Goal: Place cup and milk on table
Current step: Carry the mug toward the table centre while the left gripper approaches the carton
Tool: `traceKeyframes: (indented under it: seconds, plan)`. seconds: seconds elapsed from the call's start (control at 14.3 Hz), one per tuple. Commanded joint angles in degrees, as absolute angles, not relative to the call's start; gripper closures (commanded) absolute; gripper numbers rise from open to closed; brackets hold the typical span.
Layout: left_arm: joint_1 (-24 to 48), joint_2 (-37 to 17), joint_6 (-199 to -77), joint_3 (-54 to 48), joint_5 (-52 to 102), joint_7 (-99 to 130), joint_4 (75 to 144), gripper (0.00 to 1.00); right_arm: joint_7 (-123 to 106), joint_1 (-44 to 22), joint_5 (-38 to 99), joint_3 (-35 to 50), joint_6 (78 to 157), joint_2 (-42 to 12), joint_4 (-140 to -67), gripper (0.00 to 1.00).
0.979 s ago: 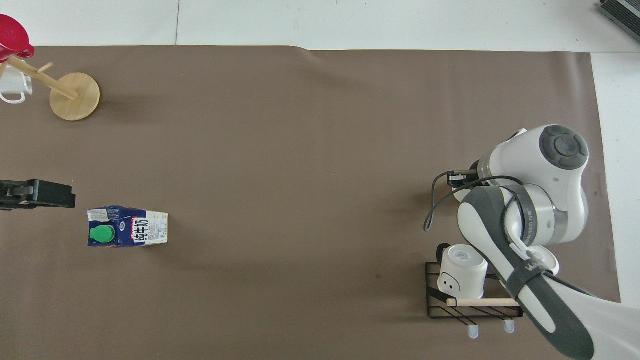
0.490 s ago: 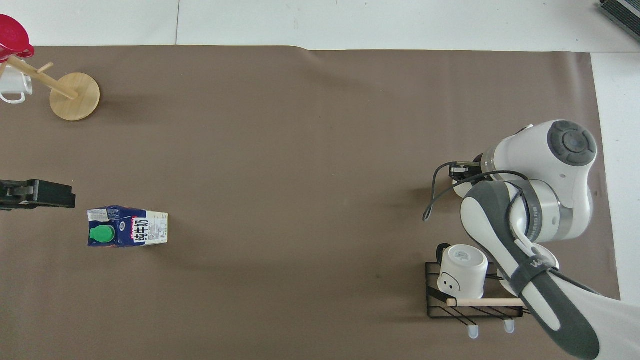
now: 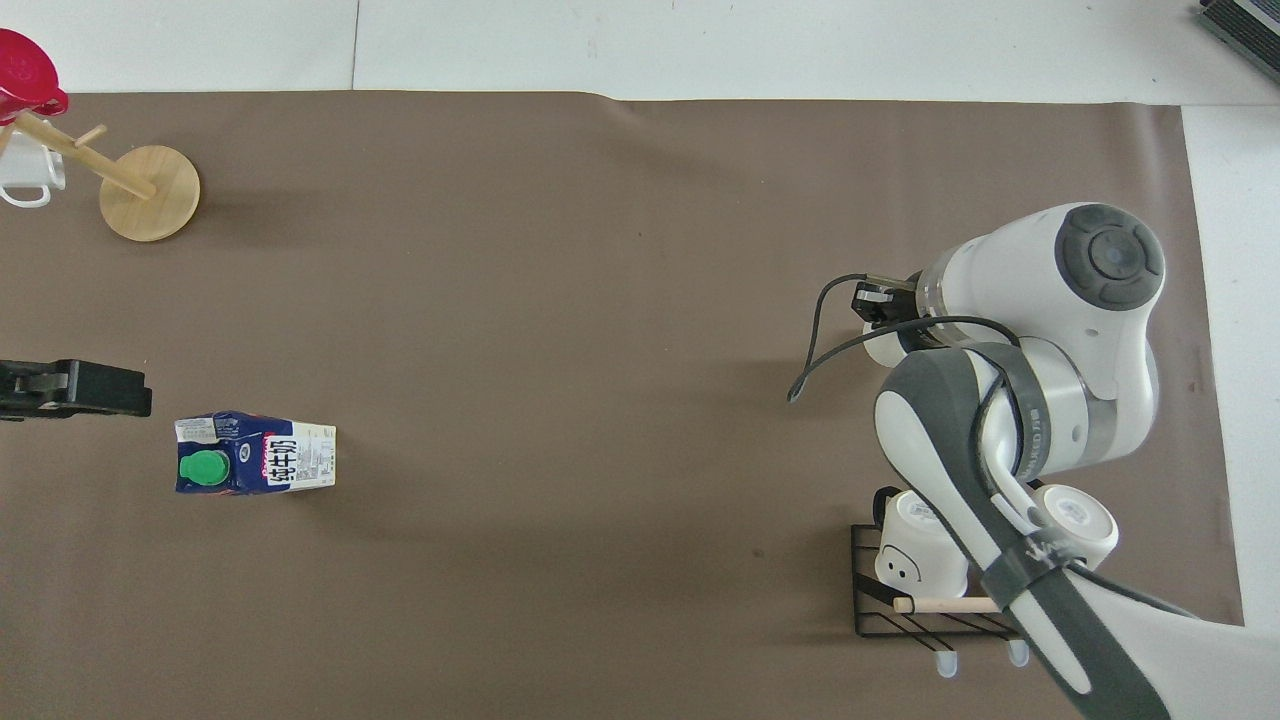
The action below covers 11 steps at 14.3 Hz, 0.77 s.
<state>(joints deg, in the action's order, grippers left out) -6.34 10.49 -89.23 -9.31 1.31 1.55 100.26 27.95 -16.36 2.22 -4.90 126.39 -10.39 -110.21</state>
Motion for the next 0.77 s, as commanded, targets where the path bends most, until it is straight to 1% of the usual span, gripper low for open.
traceKeyframes:
  seconds: [0.0,0.28,0.42,0.56,0.7]
  plan:
    - [-7.47,10.55,-87.11,-9.93,1.93,1.14,99.32,0.0,35.03,-20.9,2.02,-4.83,123.84,-11.86,-105.75,1.0]
    - [-7.47,10.63,-86.04,-9.76,1.93,0.97,99.32,0.0,41.03,-25.83,2.02,-4.75,123.92,-12.48,-103.62,1.0]
    - [-7.47,10.72,-86.04,-9.76,1.93,1.05,99.58,0.0,44.98,-29.17,2.11,-4.83,123.93,-14.49,-102.4,1.0]
    - [-7.3,11.6,-85.7,-9.84,1.93,1.05,100.37,0.0,48.68,-31.1,1.93,-4.83,124.01,-16.25,-100.38,1.0]
    - [-6.77,11.86,-84.29,-9.93,1.93,1.05,100.55,0.0,50.88,-33.12,1.5,-4.83,124.1,-17.75,-99.84,1.0]
